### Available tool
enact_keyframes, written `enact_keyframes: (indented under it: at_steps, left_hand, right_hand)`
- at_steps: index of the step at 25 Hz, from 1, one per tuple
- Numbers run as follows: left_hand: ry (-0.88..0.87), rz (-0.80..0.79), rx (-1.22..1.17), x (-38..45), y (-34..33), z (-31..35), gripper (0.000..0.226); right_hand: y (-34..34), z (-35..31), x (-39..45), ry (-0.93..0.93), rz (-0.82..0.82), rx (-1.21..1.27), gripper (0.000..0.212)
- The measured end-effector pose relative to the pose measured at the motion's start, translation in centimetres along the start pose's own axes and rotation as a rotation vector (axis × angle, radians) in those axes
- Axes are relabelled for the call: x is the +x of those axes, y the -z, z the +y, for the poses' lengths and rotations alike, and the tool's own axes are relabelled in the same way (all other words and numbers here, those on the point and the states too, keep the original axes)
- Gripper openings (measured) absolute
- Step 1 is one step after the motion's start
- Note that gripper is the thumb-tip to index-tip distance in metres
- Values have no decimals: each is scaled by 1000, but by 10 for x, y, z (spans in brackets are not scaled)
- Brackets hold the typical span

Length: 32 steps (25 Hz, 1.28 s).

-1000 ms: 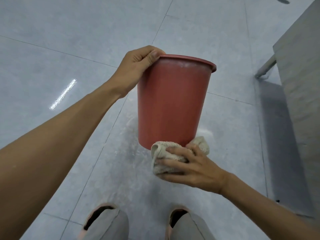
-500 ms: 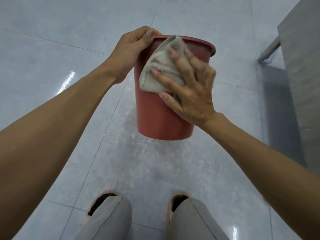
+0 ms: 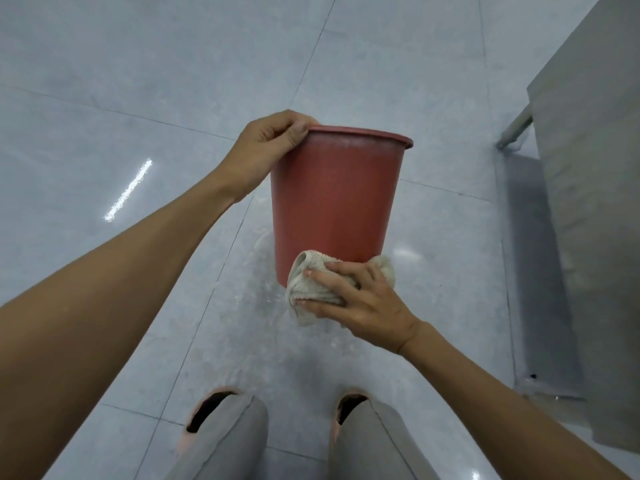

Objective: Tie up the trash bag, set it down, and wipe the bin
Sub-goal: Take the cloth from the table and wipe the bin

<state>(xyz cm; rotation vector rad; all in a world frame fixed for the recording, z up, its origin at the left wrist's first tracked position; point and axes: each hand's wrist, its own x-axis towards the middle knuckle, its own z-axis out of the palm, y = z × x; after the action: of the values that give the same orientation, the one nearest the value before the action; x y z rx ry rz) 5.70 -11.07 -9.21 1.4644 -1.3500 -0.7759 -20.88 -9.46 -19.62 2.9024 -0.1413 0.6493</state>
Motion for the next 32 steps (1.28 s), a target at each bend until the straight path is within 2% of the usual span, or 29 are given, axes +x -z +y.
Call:
enact_keyframes:
  at_steps: [2, 4, 6, 9, 11, 15, 17, 18, 20, 22, 27, 32]
  left_hand:
    - [-10, -21, 94, -9, -1, 13, 21]
    - [-19, -8, 94, -21, -8, 31, 20]
    - [-70, 17, 159, -38, -19, 43, 22]
    - [-104, 21, 383, -77, -33, 48, 15]
    - [-70, -13, 464, -106, -42, 46, 17]
    - [23, -138, 600, -139, -53, 40, 37]
    - [50, -216, 630, -139, -49, 44, 60]
    - [81, -216, 562, -135, -47, 52, 66]
    - [232, -128, 254, -116, -43, 88, 61]
    - [320, -75, -5, -91, -41, 131, 43]
    - [318, 2, -100, -38, -15, 286, 20]
    - [204, -198, -33, 18, 21, 495, 14]
  right_hand:
    - [28, 0, 4, -51, -58, 48, 31]
    - [63, -1, 8, -168, -44, 105, 28]
    - [99, -2, 8, -326, 72, 179, 28]
    - [145, 1, 16, -583, 315, 264, 29]
    - [161, 3, 30, -759, 389, 320, 27]
    - [152, 8, 49, -1022, 380, 464, 28]
    - [144, 15, 54, -1078, 357, 500, 28]
    - [143, 16, 58, -1083, 340, 506, 28]
    - [150, 17, 69, -1100, 300, 527, 28]
    - [174, 18, 85, -1142, 284, 557, 28]
    - [318, 43, 137, -1230, 300, 516, 32]
    - [526, 74, 185, -1331, 309, 414, 36]
